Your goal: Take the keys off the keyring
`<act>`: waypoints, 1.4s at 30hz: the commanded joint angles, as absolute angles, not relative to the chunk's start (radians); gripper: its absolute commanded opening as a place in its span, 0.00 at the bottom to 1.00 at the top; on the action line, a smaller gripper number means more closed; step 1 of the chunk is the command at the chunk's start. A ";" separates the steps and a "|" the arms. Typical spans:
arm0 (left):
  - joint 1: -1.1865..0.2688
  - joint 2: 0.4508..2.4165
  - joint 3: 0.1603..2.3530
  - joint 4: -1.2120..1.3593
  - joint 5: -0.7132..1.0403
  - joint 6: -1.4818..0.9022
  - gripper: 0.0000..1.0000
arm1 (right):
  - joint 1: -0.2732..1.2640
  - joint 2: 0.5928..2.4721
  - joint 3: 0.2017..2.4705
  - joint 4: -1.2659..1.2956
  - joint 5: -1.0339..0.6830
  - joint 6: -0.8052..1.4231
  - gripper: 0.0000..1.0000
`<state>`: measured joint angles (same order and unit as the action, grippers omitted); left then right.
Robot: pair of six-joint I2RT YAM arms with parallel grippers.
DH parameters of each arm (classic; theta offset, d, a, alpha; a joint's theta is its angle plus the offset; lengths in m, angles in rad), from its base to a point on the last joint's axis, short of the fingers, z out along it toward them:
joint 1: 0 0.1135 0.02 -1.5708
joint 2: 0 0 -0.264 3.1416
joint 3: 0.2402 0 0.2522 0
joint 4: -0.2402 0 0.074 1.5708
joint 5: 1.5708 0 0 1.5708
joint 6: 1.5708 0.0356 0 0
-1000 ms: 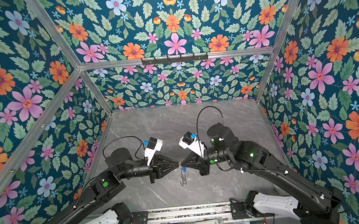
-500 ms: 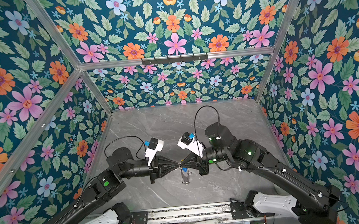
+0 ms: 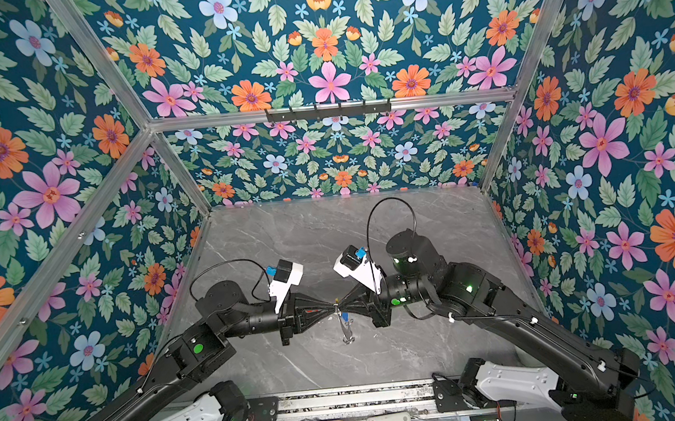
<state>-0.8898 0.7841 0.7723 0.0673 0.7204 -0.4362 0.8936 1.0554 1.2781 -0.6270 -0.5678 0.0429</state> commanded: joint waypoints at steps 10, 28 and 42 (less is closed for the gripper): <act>-0.890 0.718 0.694 0.298 0.672 -0.468 0.00 | 0.894 0.889 1.052 -0.277 -0.458 0.120 0.54; -0.890 0.743 0.660 0.457 0.712 -0.538 0.00 | 0.894 0.915 0.969 -0.176 -0.553 0.150 0.44; -0.890 0.710 0.599 0.567 0.600 -0.578 0.00 | 0.895 0.927 0.972 -0.168 -0.591 0.156 0.00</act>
